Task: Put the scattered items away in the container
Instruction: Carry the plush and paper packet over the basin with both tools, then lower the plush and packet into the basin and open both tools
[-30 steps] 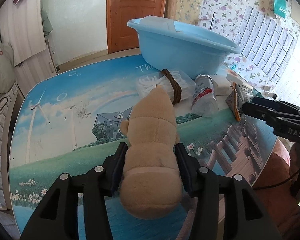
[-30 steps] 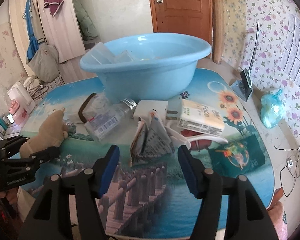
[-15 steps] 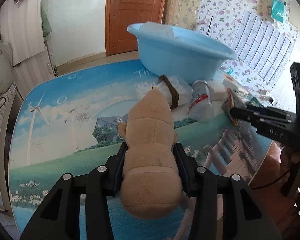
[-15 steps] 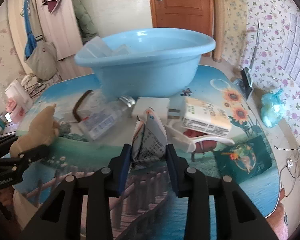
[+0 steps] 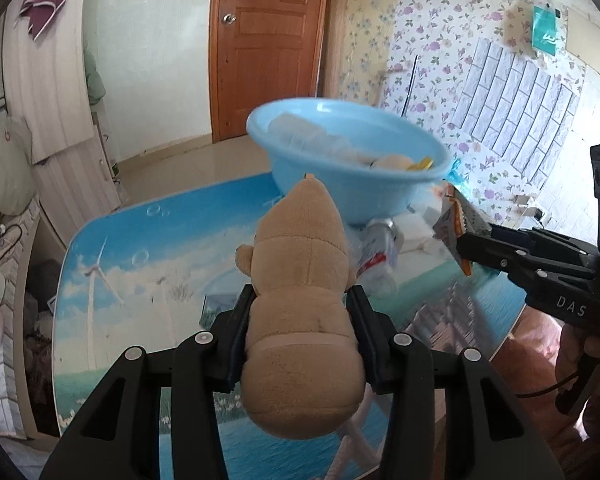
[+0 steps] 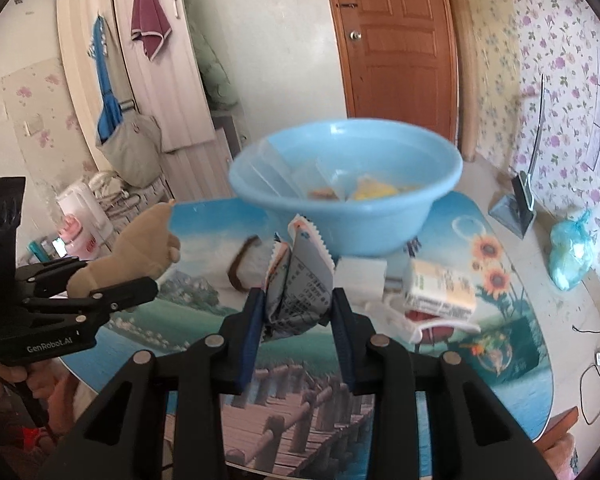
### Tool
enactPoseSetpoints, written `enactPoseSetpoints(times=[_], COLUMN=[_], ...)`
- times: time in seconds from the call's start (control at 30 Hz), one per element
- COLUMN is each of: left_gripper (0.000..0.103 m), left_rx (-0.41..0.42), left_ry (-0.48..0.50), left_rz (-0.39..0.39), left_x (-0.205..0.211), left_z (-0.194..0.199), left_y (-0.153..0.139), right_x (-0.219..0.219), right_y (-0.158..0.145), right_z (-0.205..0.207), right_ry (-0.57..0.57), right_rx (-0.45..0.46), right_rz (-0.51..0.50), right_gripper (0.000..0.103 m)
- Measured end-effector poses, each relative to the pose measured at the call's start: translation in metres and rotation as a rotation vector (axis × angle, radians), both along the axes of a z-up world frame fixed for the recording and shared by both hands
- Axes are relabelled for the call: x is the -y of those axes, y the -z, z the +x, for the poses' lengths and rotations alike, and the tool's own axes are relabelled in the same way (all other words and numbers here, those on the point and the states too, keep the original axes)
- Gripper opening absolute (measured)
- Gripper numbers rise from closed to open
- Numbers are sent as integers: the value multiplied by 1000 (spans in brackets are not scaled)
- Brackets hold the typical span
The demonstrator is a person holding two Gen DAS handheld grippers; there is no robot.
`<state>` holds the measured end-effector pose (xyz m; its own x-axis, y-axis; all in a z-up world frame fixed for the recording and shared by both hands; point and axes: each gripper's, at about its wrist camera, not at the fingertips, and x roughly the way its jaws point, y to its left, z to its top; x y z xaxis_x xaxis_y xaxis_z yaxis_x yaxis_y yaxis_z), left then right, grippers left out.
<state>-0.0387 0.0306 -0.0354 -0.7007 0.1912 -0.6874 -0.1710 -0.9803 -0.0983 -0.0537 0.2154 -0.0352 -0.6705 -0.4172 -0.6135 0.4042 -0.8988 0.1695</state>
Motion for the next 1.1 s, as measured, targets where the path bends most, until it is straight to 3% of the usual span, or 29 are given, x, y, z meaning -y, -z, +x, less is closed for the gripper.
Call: enactPoseSetpoints(times=[0.5, 1.1], left_gripper=[45, 45], left_rx=[-45, -82], left_ry=[61, 122], left_rz=[-14, -37], left_x=[-23, -58], left_z=[-36, -124], left_y=[-27, -40], right_x=[-17, -30], right_y=[-16, -18], right_z=[-24, -109], right_ry=[16, 49], right_rx=[-44, -67], right_rz=[-59, -86], right_gripper=[32, 32])
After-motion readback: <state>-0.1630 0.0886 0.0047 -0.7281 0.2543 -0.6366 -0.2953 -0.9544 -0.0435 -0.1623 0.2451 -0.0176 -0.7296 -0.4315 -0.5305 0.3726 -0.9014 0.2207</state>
